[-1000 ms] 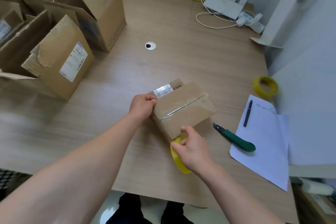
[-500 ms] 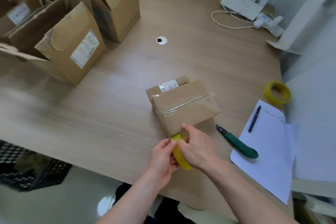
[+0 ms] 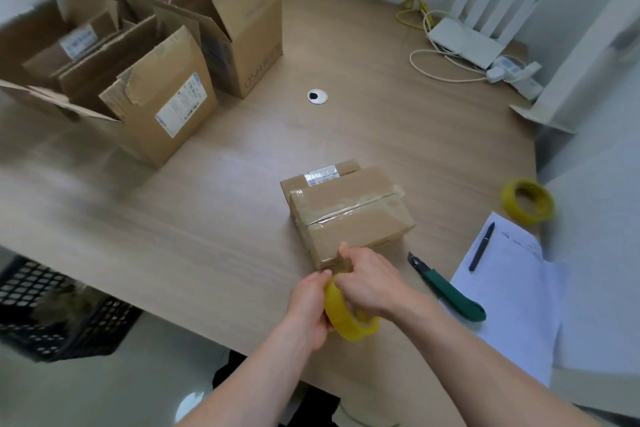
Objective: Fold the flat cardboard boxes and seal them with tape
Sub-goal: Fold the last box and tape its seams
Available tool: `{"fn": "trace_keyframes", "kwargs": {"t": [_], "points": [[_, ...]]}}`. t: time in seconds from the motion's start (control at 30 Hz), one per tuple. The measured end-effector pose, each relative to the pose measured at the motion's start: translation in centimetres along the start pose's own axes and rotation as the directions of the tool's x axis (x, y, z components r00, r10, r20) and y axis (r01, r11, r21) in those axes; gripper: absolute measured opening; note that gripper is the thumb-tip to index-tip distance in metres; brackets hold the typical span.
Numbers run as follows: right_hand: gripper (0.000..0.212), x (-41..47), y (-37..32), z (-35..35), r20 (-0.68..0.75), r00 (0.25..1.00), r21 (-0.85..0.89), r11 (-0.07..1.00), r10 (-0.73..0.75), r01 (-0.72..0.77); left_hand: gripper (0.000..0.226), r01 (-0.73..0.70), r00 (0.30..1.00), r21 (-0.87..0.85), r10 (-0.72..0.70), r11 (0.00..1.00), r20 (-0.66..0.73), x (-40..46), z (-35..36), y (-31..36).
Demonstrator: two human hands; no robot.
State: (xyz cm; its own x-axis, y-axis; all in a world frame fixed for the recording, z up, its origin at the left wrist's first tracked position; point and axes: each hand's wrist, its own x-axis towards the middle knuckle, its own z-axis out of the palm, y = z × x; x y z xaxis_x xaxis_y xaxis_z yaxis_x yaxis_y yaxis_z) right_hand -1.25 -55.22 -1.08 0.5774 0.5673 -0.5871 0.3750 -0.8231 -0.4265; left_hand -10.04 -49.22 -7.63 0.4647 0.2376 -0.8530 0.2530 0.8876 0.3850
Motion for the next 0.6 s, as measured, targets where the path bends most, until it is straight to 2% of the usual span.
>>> {"fn": "trace_keyframes", "kwargs": {"t": [0.07, 0.1, 0.17, 0.2, 0.23, 0.3, 0.37, 0.53, 0.6], "points": [[0.052, -0.1, 1.6, -0.9, -0.081, 0.997, 0.107, 0.994, -0.012, 0.021, 0.019, -0.022, 1.0, -0.057, 0.022, 0.998, -0.008, 0.0, 0.1, -0.1], [0.043, -0.1, 3.0, -1.3, -0.193, 0.981, 0.139, 0.99, 0.015, 0.012, 0.019, -0.038, 0.999, -0.064, 0.036, 0.997, -0.027, 0.1, 0.1, -0.1], [0.041, -0.3, 6.7, -2.1, -0.43, 0.891, 0.135, 0.986, 0.144, -0.095, 0.017, -0.053, 0.997, -0.057, 0.05, 0.997, -0.051, 0.3, -0.1, -0.2], [0.044, -0.5, 8.8, -2.4, -0.489, 0.848, 0.097, 0.979, 0.205, -0.18, 0.015, -0.056, 0.997, -0.057, 0.054, 0.997, -0.048, 0.3, -0.2, -0.2], [0.047, -0.8, 10.7, -2.6, -0.495, 0.834, 0.025, 0.963, 0.245, -0.267, 0.014, -0.062, 0.997, -0.056, 0.06, 0.996, -0.042, 0.3, -0.3, -0.2], [0.049, -1.1, 13.9, -2.4, -0.412, 0.862, -0.173, 0.904, 0.295, -0.392, 0.012, -0.081, 0.996, -0.046, 0.079, 0.996, -0.033, 0.4, -0.6, -0.2], [0.042, -1.3, 15.8, -1.7, -0.326, 0.896, -0.282, 0.874, 0.301, -0.396, 0.011, -0.1, 0.995, -0.04, 0.099, 0.994, -0.032, 0.4, -0.6, 0.0], [0.011, -1.8, 16.7, -0.6, -0.299, 0.93, -0.315, 0.898, 0.213, -0.307, 0.01, -0.083, 0.996, -0.005, 0.083, 0.997, -0.027, -0.1, -0.8, 0.9], [0.007, -2.1, 15.8, -0.8, -0.352, 0.914, -0.204, 0.937, 0.201, -0.284, 0.01, -0.084, 0.996, 0.004, 0.084, 0.996, -0.02, -0.3, -0.8, 1.3]]}}
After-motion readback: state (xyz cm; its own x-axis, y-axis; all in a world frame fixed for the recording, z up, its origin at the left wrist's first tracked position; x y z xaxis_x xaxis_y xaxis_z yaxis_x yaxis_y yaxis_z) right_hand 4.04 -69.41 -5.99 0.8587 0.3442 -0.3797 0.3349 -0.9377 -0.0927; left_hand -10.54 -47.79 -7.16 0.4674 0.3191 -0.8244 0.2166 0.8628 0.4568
